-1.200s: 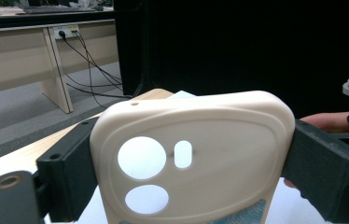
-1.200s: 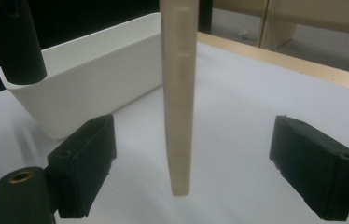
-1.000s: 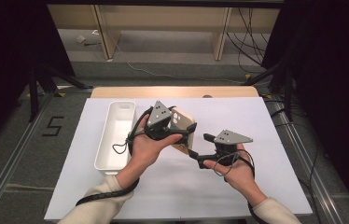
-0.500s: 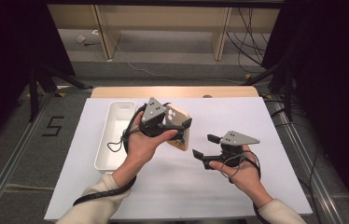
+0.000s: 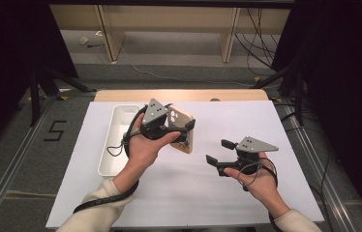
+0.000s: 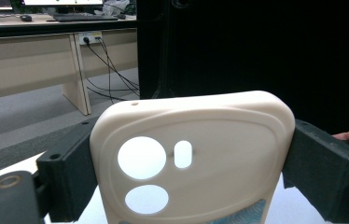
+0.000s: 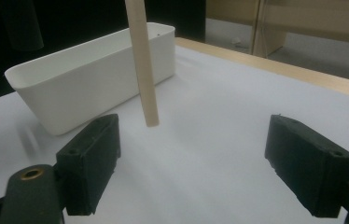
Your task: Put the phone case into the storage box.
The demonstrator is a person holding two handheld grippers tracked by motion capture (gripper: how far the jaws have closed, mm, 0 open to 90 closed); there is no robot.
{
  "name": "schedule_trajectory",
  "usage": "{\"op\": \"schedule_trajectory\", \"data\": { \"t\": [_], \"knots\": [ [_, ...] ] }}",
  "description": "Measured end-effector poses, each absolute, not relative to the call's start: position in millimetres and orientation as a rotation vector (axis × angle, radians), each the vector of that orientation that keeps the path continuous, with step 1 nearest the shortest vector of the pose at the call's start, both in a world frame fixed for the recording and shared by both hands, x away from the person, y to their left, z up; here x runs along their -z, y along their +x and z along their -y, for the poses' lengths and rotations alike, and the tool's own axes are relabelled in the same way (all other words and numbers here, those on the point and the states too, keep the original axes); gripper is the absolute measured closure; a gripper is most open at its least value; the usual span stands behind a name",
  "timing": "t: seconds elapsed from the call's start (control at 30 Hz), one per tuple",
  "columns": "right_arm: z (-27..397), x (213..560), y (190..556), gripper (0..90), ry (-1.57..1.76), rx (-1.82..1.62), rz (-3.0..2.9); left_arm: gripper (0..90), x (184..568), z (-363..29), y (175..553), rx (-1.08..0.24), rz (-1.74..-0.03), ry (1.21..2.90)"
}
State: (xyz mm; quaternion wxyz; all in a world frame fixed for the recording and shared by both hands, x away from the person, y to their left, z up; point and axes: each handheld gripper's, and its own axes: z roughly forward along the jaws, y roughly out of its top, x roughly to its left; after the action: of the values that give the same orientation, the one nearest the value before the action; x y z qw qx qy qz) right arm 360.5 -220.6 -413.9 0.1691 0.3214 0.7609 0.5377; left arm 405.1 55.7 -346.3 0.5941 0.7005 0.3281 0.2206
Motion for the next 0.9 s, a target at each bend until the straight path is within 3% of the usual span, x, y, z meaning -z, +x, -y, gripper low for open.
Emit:
{"op": "schedule_trajectory", "data": {
  "t": [0.9],
  "knots": [
    [257,417,347,19.2,0.936,-1.519,-2.125,11.1,340,-71,410,-0.543,-0.800,1.591]
  ]
}}
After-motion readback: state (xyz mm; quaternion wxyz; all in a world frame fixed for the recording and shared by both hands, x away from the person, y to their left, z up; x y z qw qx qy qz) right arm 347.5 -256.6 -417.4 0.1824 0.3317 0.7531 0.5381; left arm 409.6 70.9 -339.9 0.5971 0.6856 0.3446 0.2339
